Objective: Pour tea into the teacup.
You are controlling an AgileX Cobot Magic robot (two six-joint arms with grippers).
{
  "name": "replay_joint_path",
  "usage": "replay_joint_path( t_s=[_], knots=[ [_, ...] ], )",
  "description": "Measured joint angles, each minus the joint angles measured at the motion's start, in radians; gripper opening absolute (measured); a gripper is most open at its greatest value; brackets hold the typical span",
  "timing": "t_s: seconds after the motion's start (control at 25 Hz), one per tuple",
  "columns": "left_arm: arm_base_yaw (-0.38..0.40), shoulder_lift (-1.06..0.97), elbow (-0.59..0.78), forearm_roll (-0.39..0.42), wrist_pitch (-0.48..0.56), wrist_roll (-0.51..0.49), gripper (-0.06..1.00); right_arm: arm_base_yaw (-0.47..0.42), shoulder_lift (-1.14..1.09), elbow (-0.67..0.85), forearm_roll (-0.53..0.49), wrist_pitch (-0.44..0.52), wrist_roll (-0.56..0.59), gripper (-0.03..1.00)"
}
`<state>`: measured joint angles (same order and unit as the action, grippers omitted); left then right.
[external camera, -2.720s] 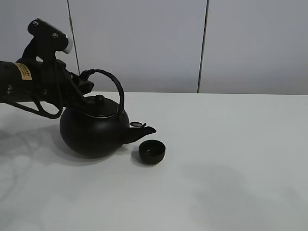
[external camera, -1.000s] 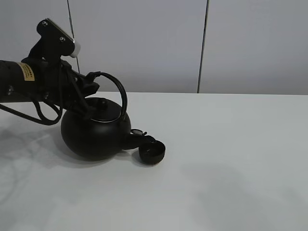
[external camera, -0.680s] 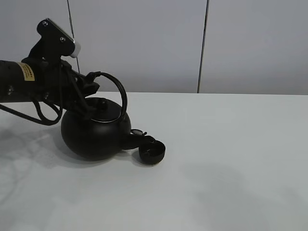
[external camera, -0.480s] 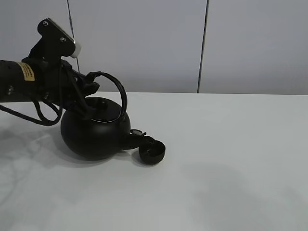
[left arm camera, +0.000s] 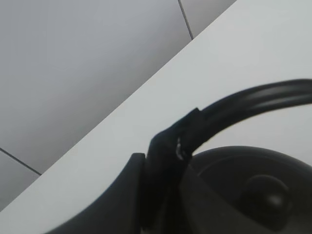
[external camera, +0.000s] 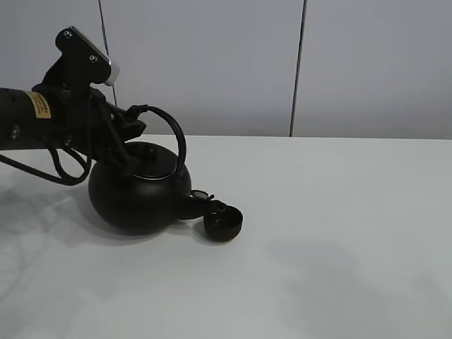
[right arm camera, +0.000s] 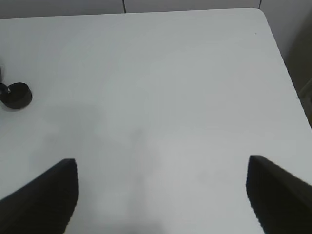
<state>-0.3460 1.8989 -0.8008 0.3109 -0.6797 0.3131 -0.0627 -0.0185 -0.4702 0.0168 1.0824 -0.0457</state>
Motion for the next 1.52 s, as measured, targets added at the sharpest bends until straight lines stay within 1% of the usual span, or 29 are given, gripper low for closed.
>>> replay_joint_path(
  t_s=[0.4, 0.68, 0.96, 1.08, 1.36, 1.52],
  knots=[
    [0.0, 0.0, -0.005, 0.0, -0.003, 0.013, 0.11, 0.0, 0.0, 0.0, 0.0, 0.0, 0.0, 0.64],
    [0.0, 0.0, -0.044, 0.003, 0.047, 0.023, 0.11, 0.0, 0.0, 0.0, 0.0, -0.001, 0.0, 0.64],
    [0.0, 0.0, -0.046, 0.003, 0.053, 0.021, 0.11, 0.0, 0.0, 0.0, 0.0, -0.001, 0.0, 0.64],
    [0.0, 0.0, -0.046, 0.004, 0.054, -0.023, 0.11, 0.0, 0.0, 0.0, 0.0, -0.001, 0.0, 0.64],
    [0.0, 0.0, -0.046, 0.012, 0.054, -0.182, 0.11, 0.0, 0.0, 0.0, 0.0, -0.001, 0.0, 0.64],
    [0.0, 0.0, -0.046, 0.03, 0.051, -0.257, 0.11, 0.0, 0.0, 0.0, 0.0, -0.001, 0.0, 0.64]
  ],
)
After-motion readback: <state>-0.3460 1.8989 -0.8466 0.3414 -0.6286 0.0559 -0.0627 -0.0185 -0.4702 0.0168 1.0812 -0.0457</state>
